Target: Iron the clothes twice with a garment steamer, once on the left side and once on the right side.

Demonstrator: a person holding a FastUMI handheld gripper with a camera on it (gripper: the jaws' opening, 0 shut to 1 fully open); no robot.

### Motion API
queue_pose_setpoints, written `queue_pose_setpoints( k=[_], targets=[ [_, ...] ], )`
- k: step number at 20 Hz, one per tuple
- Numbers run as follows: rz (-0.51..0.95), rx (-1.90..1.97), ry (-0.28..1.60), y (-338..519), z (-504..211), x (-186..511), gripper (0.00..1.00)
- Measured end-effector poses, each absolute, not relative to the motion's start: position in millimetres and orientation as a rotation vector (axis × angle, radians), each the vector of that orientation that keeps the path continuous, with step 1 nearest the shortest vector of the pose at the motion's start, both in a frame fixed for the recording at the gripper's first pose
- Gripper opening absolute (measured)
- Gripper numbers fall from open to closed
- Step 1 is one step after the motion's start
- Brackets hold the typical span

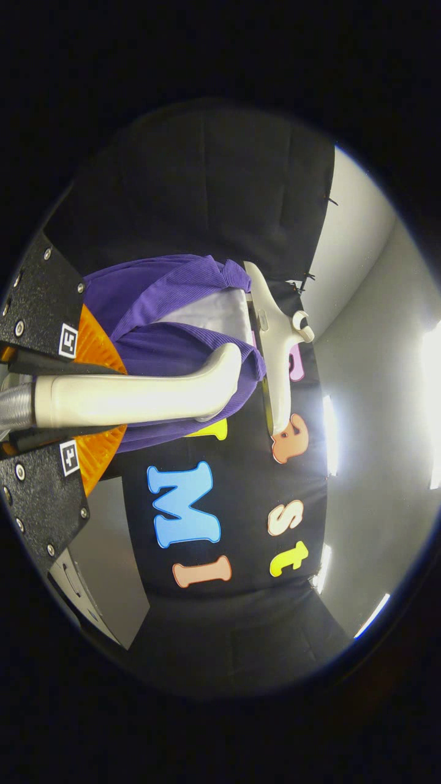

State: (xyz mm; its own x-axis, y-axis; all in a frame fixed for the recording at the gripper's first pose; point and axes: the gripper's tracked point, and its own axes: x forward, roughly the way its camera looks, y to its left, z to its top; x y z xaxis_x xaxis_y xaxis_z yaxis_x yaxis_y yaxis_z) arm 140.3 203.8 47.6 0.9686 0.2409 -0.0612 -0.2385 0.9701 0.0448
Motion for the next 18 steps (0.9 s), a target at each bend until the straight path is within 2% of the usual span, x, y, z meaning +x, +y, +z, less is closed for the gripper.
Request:
queue_pose_setpoints(
  k=[7,18],
  targets=[
    [0.243,0.009,0.080,205,32,133,0.34],
    [0.294,-0.019,0.272,201,-62,105,0.34]
  ],
)
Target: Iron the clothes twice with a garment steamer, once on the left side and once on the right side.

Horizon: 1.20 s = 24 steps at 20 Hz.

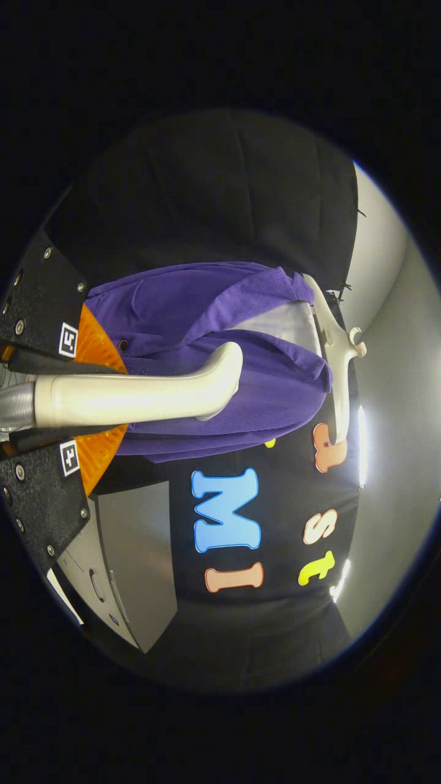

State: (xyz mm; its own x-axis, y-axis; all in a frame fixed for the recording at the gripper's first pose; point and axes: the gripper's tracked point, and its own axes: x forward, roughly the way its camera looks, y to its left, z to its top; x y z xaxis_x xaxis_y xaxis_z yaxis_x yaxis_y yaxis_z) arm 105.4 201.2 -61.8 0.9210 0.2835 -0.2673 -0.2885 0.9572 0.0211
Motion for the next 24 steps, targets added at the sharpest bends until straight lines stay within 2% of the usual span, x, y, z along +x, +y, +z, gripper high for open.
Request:
queue_pose_setpoints(
  k=[10,24],
  targets=[
    [0.307,-0.040,0.463,187,-151,87,0.35],
    [0.271,-0.092,0.612,166,-235,69,0.35]
  ],
)
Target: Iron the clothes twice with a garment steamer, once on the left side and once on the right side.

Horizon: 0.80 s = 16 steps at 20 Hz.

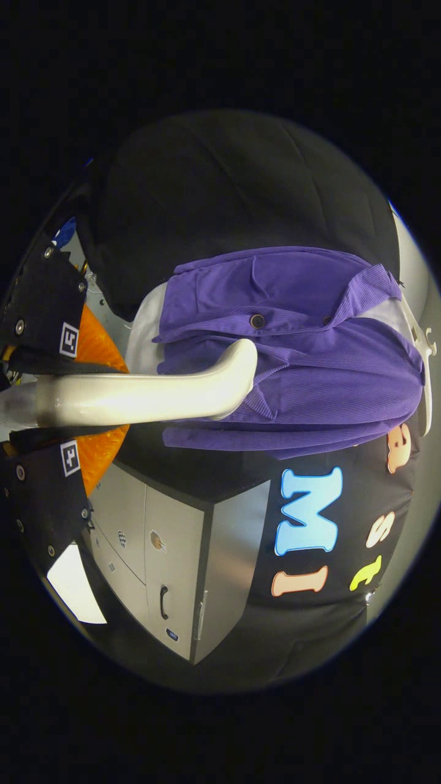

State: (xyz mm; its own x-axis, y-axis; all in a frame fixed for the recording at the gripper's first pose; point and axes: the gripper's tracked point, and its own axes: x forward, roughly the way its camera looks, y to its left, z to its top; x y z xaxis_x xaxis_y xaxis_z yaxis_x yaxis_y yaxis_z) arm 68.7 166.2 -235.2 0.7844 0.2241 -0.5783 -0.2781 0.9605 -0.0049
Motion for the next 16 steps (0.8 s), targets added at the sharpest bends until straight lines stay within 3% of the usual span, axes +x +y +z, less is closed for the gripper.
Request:
queue_pose_setpoints(
  k=[7,16],
  targets=[
    [0.283,-0.111,0.797,154,-307,36,0.35],
    [0.320,-0.140,0.862,159,-327,7,0.35]
  ],
)
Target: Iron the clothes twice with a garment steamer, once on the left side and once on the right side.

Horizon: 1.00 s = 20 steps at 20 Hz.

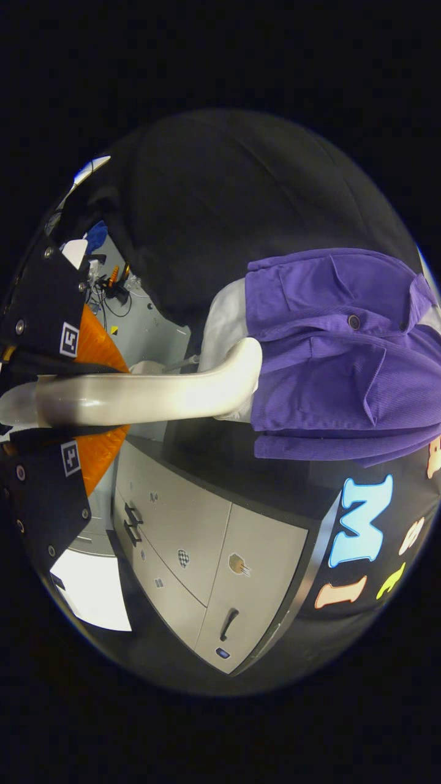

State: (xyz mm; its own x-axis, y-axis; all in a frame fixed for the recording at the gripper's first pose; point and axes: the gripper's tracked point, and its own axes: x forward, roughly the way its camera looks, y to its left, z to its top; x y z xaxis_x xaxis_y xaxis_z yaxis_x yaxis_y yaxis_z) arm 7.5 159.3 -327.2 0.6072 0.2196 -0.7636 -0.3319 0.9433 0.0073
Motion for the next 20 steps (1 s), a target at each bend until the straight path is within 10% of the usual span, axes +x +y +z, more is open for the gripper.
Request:
queue_pose_setpoints(
  k=[20],
  targets=[
    [0.570,-0.159,0.608,279,-181,26,0.35]
  ],
)
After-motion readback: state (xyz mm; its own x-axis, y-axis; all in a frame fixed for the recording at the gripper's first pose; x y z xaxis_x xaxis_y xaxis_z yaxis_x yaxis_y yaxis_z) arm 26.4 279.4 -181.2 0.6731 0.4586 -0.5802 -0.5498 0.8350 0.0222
